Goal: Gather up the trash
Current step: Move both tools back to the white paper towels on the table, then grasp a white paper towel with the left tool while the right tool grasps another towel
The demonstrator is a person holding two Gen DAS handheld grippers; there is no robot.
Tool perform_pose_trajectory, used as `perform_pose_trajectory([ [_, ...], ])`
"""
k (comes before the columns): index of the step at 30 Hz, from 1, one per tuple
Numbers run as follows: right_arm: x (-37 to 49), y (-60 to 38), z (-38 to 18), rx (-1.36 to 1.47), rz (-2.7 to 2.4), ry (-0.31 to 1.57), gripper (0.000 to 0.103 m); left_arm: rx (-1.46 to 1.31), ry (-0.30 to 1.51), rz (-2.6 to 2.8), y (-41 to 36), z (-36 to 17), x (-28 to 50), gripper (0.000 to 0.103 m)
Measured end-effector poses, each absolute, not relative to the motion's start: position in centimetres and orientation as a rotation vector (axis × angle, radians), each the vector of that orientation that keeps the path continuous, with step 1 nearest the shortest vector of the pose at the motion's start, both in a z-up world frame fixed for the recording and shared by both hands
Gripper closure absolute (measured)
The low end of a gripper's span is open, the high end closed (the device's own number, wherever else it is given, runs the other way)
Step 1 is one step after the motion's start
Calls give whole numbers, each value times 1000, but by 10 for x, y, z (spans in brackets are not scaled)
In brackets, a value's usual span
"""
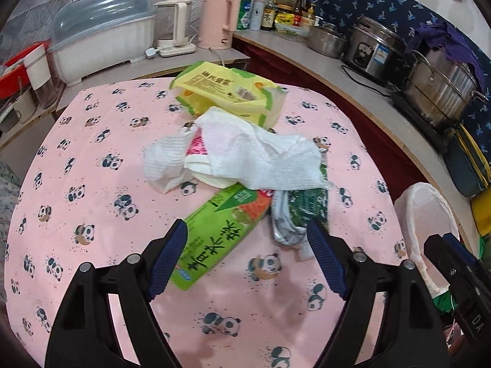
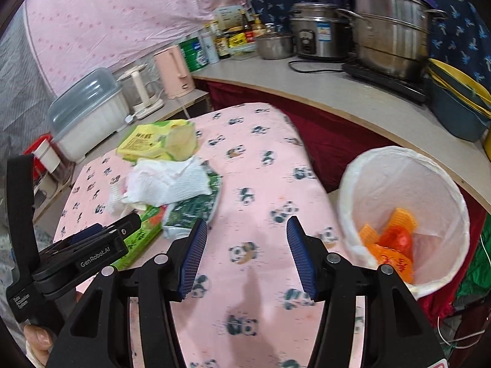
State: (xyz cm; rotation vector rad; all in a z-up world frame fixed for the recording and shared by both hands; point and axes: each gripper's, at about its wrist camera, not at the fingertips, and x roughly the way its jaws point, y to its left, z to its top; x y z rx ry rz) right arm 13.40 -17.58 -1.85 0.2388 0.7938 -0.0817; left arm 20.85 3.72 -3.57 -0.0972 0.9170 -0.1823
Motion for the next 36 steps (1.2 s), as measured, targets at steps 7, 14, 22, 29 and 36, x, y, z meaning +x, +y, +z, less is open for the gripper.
perform_pose_trajectory([
  [7, 164, -134, -26, 201, -18, 828, 50, -126, 915, -114, 85, -43, 223, 27],
  [14, 196, -93, -36, 176, 36, 859, 50, -132, 915, -70, 123, -52, 237, 27],
  [22, 238, -52, -53, 153, 88, 899, 50, -143, 938, -66, 148, -64, 254, 27],
  [29, 267, -37, -67, 143, 97, 924, 50, -191, 947, -80, 161, -66, 271, 27],
  [36, 278, -45, -79, 170, 95, 950, 82, -205, 966, -118, 150, -73, 287, 27],
])
